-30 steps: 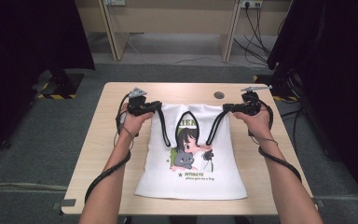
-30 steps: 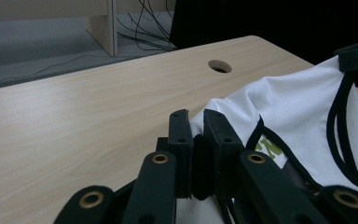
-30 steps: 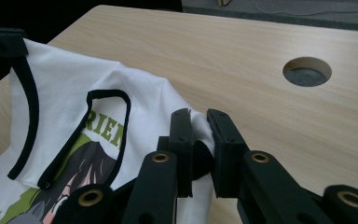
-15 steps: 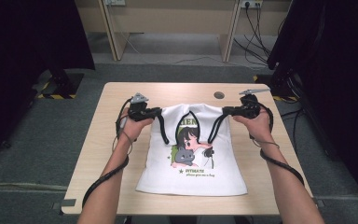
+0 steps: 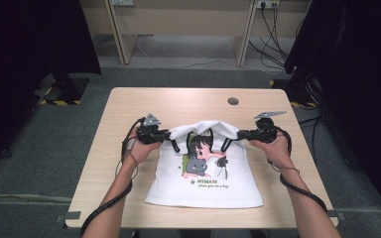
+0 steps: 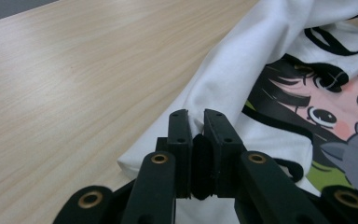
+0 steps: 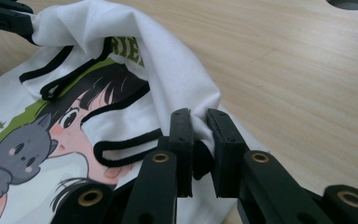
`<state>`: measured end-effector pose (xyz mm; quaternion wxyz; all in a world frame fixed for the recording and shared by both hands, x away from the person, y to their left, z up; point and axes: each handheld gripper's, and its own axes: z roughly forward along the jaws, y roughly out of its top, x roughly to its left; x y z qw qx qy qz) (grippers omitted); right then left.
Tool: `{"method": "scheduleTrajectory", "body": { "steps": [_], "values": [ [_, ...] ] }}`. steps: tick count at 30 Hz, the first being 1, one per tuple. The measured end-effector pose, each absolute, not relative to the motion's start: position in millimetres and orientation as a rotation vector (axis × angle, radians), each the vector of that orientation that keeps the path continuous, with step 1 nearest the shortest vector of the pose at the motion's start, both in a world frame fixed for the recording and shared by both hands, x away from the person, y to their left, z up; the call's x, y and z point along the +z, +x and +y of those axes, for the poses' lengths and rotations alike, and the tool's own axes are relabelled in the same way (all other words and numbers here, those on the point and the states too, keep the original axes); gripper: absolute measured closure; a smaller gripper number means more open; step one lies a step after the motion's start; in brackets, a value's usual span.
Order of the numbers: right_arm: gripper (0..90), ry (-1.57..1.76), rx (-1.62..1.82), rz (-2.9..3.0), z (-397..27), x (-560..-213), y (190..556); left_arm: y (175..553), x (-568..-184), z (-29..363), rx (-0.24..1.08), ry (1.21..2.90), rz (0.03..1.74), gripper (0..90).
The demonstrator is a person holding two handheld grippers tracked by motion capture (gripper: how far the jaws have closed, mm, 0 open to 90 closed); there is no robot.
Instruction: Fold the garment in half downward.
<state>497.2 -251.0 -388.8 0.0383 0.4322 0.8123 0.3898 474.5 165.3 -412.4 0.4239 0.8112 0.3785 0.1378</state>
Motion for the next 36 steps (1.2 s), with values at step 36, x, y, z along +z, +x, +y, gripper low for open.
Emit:
{"method": "scheduleTrajectory", "body": {
  "steps": [36],
  "values": [
    [80.5, 1.111, 1.242, 2.589, -269.2, -389.1, 441.4, 407.7, -407.6, 177.9, 0.467, 2.064, 0.805, 80.9]
  ]
}}
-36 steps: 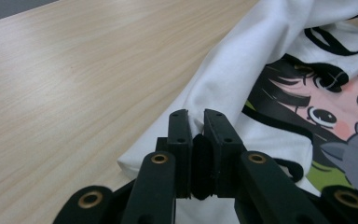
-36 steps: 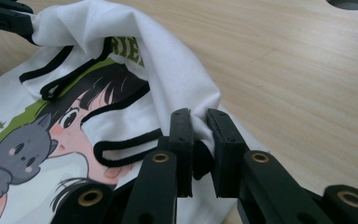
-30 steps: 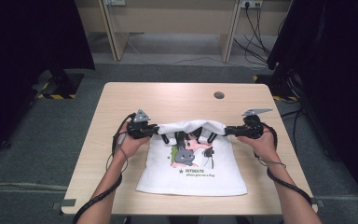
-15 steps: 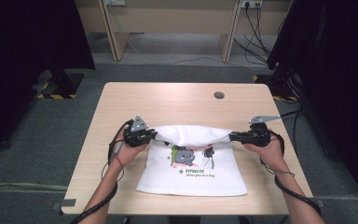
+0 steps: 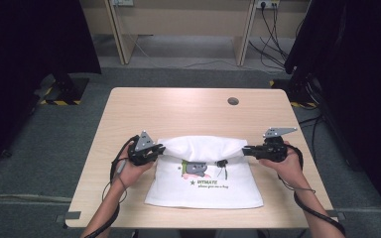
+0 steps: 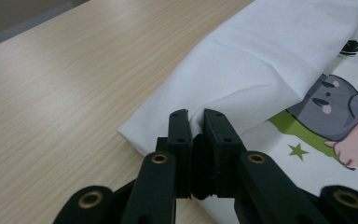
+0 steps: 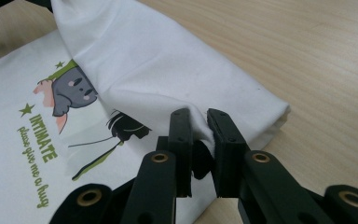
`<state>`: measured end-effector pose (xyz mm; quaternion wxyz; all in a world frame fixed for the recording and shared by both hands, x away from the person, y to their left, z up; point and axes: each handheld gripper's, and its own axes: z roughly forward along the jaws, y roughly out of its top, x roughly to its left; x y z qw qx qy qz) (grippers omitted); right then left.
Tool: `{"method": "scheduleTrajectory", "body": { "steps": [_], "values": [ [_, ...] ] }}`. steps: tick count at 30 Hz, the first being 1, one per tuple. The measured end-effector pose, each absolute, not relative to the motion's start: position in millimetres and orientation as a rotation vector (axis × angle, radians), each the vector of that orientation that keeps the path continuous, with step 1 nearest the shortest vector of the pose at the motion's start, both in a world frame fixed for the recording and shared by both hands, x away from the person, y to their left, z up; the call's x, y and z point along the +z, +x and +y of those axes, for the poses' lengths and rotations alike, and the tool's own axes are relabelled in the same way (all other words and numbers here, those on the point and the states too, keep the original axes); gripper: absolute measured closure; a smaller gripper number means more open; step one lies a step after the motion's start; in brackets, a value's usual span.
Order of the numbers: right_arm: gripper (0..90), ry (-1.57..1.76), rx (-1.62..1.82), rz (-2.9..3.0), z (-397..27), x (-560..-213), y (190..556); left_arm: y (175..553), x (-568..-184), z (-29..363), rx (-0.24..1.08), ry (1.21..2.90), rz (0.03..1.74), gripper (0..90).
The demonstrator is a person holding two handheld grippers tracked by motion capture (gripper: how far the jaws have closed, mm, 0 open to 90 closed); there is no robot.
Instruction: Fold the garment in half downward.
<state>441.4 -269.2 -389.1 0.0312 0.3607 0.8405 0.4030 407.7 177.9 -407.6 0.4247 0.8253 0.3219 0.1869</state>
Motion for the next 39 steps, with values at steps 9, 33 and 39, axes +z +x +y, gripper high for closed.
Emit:
{"method": "scheduleTrajectory", "body": {
  "steps": [9, 33, 39],
  "values": [
    [80.5, 1.1, 1.231, 2.61, -270.4, -393.9, 432.5, 397.2, -409.2, 176.7, 0.486, 2.096, 0.771, 80.9],
    [80.7, 1.059, 1.255, 2.608, -270.1, -387.1, 422.6, 384.4, -404.5, 178.2, 0.512, 2.077, 0.741, 80.8],
    [80.7, 1.057, 1.26, 2.608, -271.3, -386.4, 420.6, 382.4, -404.0, 180.0, 0.51, 2.072, 0.74, 80.7]
  ]
}}
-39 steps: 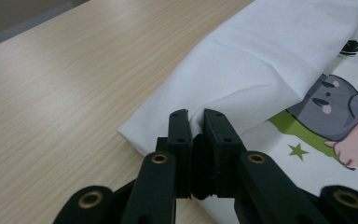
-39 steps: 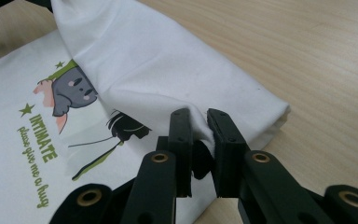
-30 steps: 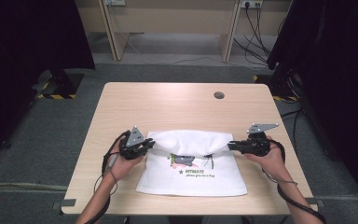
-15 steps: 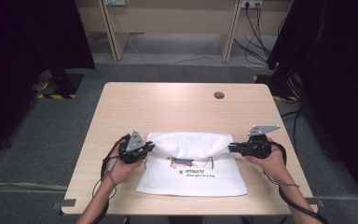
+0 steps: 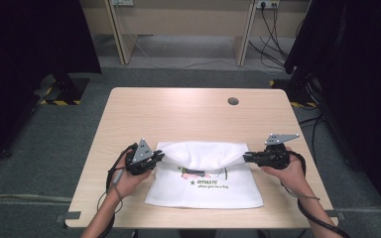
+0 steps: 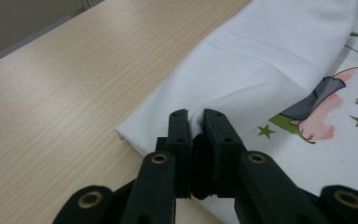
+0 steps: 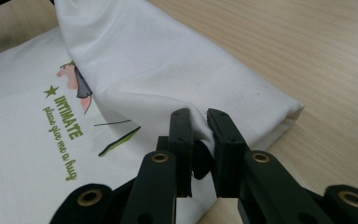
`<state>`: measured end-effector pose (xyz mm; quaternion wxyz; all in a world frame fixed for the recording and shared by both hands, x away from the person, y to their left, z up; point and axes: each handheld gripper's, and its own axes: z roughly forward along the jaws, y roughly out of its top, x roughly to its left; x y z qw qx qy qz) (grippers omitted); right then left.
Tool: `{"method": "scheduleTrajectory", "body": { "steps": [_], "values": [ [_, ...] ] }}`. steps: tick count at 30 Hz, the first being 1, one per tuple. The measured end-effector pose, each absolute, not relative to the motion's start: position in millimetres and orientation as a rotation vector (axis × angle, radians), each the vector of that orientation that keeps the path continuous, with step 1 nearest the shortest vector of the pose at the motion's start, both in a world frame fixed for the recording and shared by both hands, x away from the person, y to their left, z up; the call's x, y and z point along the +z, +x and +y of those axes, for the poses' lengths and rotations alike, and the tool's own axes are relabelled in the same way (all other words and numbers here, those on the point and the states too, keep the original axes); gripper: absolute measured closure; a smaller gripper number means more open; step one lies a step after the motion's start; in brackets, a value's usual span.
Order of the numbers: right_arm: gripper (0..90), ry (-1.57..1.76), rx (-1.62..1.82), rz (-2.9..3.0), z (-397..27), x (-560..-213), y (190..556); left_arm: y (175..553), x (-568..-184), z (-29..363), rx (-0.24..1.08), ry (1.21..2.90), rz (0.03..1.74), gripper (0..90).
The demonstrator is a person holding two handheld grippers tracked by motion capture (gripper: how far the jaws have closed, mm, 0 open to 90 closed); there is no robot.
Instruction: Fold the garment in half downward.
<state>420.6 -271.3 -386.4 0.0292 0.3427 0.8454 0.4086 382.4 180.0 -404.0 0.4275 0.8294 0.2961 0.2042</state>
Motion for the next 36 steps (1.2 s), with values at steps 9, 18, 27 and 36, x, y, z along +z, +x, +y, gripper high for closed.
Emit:
{"method": "scheduleTrajectory", "body": {
  "steps": [9, 18, 27, 36],
  "values": [
    [80.7, 1.056, 1.269, 2.603, -272.3, -385.6, 418.6, 375.3, -400.3, 181.3, 0.524, 2.072, 0.721, 80.7],
    [80.7, 1.036, 1.282, 2.607, -272.7, -381.7, 413.7, 367.4, -397.8, 181.3, 0.532, 2.079, 0.698, 80.7],
    [80.6, 1.033, 1.277, 2.611, -273.5, -382.1, 411.1, 361.0, -397.8, 180.2, 0.536, 2.095, 0.677, 80.6],
    [80.6, 1.023, 1.272, 2.62, -275.0, -382.2, 406.8, 352.7, -401.0, 178.5, 0.534, 2.117, 0.659, 80.6]
  ]
}}
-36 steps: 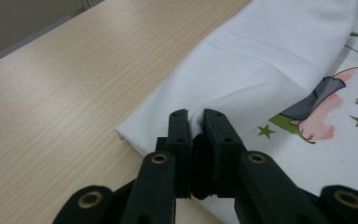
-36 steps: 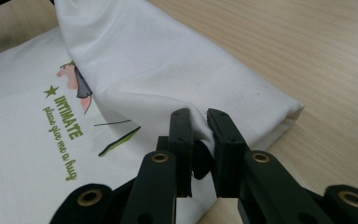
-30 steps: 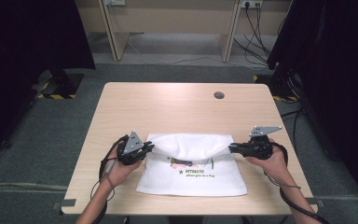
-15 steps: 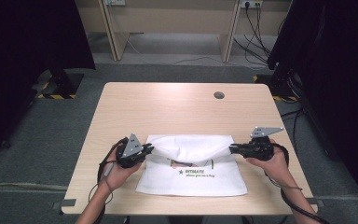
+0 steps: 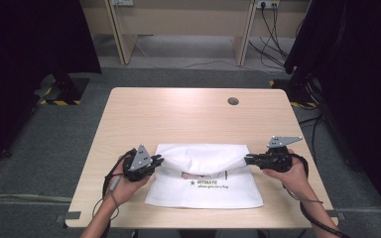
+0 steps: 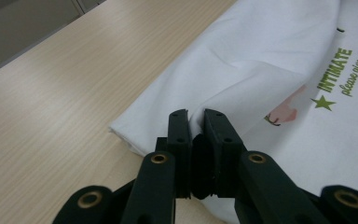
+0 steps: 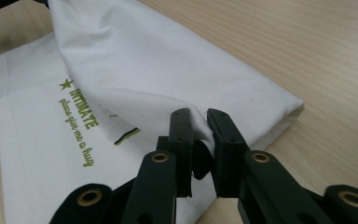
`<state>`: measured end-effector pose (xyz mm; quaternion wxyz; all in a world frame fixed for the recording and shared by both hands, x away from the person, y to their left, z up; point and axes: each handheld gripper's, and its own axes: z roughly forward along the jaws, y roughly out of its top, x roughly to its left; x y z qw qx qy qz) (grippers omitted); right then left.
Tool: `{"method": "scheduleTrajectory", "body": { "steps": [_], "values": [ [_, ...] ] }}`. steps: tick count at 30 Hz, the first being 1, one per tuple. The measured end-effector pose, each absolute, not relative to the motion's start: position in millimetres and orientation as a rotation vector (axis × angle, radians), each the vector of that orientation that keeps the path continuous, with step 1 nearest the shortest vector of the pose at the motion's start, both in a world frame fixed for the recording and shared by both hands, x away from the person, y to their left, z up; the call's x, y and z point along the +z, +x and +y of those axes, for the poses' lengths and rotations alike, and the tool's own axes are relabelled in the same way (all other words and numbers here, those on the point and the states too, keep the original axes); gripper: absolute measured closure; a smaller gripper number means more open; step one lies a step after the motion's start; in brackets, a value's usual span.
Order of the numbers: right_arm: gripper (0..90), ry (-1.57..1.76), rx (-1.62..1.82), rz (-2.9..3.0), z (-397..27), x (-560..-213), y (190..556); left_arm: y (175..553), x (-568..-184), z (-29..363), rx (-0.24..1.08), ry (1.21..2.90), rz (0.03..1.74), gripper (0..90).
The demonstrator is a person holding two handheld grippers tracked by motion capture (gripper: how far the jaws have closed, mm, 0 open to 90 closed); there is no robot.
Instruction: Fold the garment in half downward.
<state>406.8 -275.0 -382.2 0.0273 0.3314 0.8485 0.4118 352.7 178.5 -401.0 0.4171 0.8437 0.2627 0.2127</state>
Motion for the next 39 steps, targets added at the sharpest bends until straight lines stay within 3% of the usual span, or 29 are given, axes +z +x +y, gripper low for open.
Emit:
{"method": "scheduleTrajectory", "body": {
  "steps": [39],
  "values": [
    [80.7, 0.98, 1.254, 2.664, -283.3, -384.2, 386.1, 325.1, -404.6, 175.4, 0.532, 2.155, 0.599, 80.5]
  ]
}}
